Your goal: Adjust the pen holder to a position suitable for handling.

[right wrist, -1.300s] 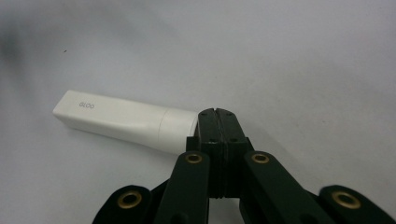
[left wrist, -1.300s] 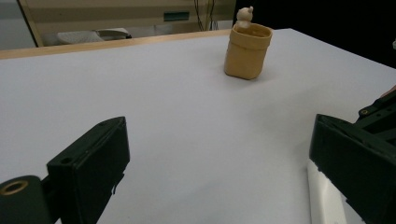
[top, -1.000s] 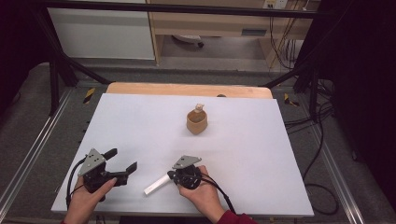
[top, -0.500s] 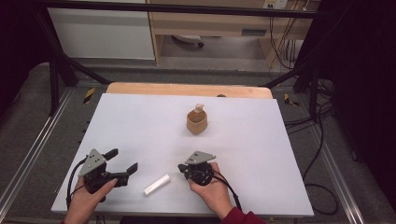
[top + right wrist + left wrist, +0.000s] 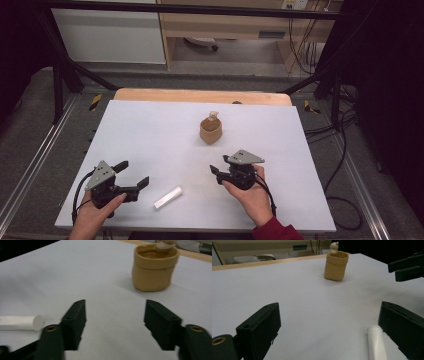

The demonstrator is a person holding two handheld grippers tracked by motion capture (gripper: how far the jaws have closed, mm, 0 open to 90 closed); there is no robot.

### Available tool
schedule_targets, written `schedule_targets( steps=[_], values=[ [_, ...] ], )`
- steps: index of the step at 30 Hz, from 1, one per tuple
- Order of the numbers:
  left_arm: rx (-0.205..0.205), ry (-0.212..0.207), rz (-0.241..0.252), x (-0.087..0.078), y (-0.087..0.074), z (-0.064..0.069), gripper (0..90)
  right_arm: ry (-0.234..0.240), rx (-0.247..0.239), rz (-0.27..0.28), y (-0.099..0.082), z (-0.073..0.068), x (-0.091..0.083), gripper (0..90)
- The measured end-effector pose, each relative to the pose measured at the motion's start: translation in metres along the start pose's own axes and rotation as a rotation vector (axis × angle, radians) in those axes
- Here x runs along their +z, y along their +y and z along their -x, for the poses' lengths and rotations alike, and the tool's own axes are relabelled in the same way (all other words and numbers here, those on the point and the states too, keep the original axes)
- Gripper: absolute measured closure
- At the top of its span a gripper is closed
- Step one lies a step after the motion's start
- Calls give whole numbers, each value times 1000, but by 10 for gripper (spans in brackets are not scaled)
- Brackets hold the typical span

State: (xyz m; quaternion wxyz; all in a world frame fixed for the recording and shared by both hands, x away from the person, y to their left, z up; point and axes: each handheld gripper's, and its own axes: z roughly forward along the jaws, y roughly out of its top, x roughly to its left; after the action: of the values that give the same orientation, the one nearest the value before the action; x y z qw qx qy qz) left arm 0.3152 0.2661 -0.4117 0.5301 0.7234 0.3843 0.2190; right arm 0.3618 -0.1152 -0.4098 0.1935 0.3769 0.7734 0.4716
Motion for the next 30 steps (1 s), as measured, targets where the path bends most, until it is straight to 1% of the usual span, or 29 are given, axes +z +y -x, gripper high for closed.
schedule_targets(
  steps=[2,4,5,7,8,11,14,18,21,22,26,27,30],
  values=[
    [8,-11,-6,1,0,3,42,-31,16,-15,1,9,-6,228],
    [8,-19,-17,3,-1,5,42,-67,27,-2,-1,16,-13,157],
    [12,-25,-28,4,-1,7,42,-78,32,6,-1,18,-16,130],
    [22,-33,-29,4,-1,11,42,-104,41,26,-4,25,-23,90],
    [28,-39,-30,4,-1,13,42,-114,41,26,-6,28,-26,79],
    [33,-46,-41,6,-1,16,42,-135,65,25,-9,37,-35,58],
    [38,-54,-48,6,-2,18,42,-155,97,37,-16,46,-46,42],
    [37,-67,-49,6,-2,19,42,-174,98,36,-27,55,-58,34],
    [32,-67,-59,7,-2,19,43,-189,120,37,-34,59,-69,33],
    [32,-71,-59,6,-2,20,43,-192,119,43,-38,61,-72,33],
    [34,-92,-66,7,-2,23,44,-203,135,34,-49,66,-84,31],
    [36,-97,-72,8,-2,24,45,-209,147,33,-54,68,-88,30],
    [48,-110,-89,10,-3,28,49,-215,154,31,-56,69,-90,30]
  ],
)
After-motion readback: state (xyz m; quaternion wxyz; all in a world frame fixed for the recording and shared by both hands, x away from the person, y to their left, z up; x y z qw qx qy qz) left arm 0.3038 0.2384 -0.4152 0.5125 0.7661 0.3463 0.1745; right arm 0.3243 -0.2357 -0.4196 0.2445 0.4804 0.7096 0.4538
